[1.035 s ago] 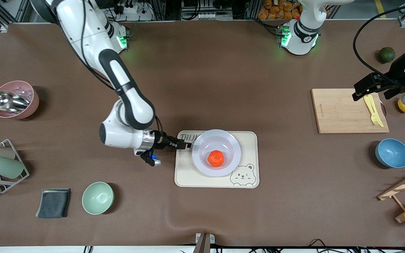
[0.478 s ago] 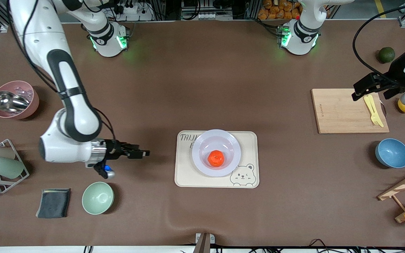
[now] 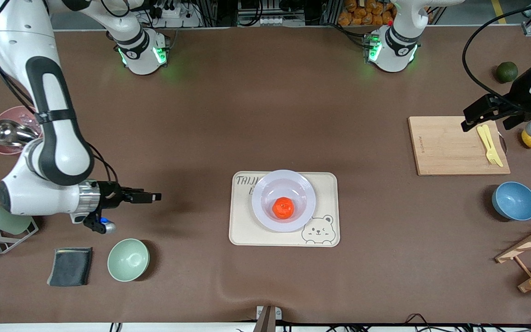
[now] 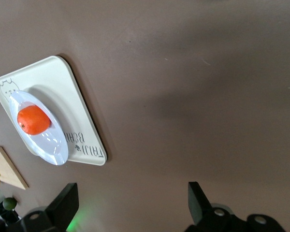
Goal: Place orange and plate with both arms
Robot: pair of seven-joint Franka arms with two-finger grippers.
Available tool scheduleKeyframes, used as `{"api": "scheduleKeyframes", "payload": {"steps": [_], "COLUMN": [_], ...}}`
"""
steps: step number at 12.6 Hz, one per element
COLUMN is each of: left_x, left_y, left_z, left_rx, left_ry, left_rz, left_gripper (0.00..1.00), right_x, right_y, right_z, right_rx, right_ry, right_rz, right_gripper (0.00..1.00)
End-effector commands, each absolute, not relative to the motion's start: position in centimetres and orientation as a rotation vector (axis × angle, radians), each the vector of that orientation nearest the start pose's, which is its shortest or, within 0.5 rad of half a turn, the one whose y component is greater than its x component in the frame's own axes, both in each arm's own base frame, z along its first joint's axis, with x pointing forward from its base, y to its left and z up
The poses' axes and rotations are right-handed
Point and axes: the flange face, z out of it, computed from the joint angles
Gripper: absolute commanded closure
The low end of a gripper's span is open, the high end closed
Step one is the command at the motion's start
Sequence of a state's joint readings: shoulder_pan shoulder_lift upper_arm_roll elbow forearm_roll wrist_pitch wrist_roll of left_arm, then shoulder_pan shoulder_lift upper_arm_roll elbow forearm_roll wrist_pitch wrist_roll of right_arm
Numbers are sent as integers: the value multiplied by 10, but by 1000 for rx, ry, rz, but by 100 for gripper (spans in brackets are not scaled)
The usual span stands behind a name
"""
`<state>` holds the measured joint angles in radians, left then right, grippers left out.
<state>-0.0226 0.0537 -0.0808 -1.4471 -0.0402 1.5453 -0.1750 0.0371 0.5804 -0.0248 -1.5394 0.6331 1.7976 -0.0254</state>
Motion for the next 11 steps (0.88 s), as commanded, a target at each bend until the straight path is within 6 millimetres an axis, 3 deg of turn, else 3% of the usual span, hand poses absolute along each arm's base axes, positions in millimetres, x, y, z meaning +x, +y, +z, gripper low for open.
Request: {"api": "scheduleKeyframes", "payload": {"steps": [1,3,6,8,11], "left_x": [561,557,554,554,536], "left_y": [-64,-60,-53,-44,-46], "left_z": [658,664,665,667,682], "left_rx": [-3214,-3213,-3208,-3205,-3203], "left_ry": [-111,-117,-111,-131,-146], "left_rz": [-80,-96,-79,-82,-103], "left_gripper": [0,0,0,0,0], "right_x": [673,668,653,639,622], "right_y": [35,29,26,18,14], "right_z": [340,372,443,473,515], "right_rx": [-2579,-2645,-2843,-2927,-3013], "right_ry": [187,136,34,-13,-54], "right_rz": [413,426,320,323,287], "right_gripper": [0,0,0,0,0]}}
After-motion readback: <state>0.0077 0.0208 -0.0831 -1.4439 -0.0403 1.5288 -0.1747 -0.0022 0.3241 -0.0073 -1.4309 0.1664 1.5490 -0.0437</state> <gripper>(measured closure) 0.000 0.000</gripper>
